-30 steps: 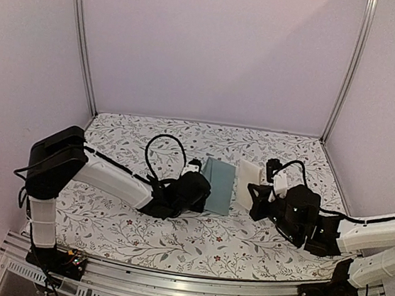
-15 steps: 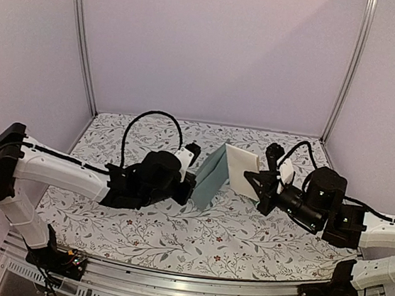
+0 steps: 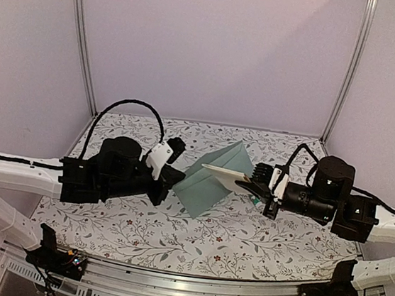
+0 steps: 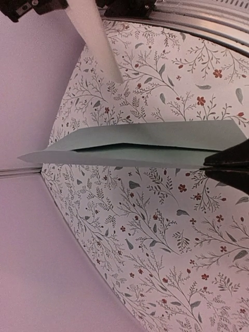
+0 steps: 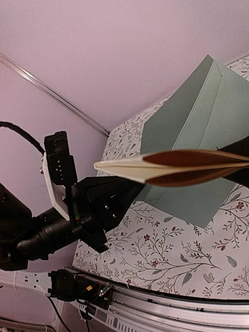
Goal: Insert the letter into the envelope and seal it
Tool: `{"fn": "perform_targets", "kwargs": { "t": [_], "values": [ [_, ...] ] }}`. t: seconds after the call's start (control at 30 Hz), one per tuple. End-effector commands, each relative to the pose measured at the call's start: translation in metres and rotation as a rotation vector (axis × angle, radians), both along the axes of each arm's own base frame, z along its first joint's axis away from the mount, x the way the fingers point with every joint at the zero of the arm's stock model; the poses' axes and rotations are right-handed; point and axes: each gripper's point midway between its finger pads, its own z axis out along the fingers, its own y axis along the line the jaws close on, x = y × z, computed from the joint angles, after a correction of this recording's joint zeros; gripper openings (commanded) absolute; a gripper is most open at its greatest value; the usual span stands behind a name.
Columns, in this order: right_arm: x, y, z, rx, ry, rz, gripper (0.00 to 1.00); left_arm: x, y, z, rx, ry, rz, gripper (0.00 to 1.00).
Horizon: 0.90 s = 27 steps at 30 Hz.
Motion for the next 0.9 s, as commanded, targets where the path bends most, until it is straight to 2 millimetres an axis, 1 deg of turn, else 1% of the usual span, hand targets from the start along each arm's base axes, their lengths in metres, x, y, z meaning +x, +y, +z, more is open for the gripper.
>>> {"fn": "perform_targets", "kwargs": {
  "t": [0.0, 0.03, 0.07, 0.2, 0.3, 0.4, 0.5, 0.57, 0.7, 0.87],
  "values": [
    [-0.014, 0.012, 0.012, -0.078, -0.115, 0.137, 0.00, -0.016, 0.006, -0.002, 0.018, 0.019, -0.062, 0.00],
    [-0.016, 0.014, 0.013, -0.092, -0.118, 0.155, 0.00, -0.016, 0.008, -0.001, 0.015, 0.012, -0.057, 0.00],
    [-0.018, 0.015, 0.006, -0.130, -0.118, 0.175, 0.00, -0.016, 0.011, -0.003, 0.016, -0.001, -0.051, 0.00],
    [-0.019, 0.019, -0.003, -0.215, -0.113, 0.211, 0.00, -0.009, 0.021, -0.009, 0.038, -0.044, 0.000, 0.00],
    [-0.019, 0.022, -0.001, -0.244, -0.116, 0.223, 0.00, -0.005, 0.026, -0.012, 0.066, -0.066, 0.027, 0.00],
    [-0.019, 0.025, 0.005, -0.258, -0.137, 0.244, 0.00, -0.007, 0.022, -0.017, 0.087, -0.055, 0.000, 0.00],
    [-0.018, 0.028, 0.004, -0.285, -0.144, 0.255, 0.00, -0.011, 0.018, -0.019, 0.098, -0.062, -0.037, 0.00],
    [-0.016, 0.030, 0.002, -0.301, -0.145, 0.258, 0.00, -0.013, 0.017, -0.021, 0.097, -0.060, -0.054, 0.00],
    [-0.012, 0.034, -0.002, -0.333, -0.137, 0.257, 0.00, -0.015, 0.015, -0.016, 0.048, -0.039, -0.060, 0.00],
    [-0.012, 0.034, -0.004, -0.367, -0.125, 0.262, 0.00, -0.023, 0.008, -0.017, 0.035, -0.008, -0.113, 0.00]
  ]
}}
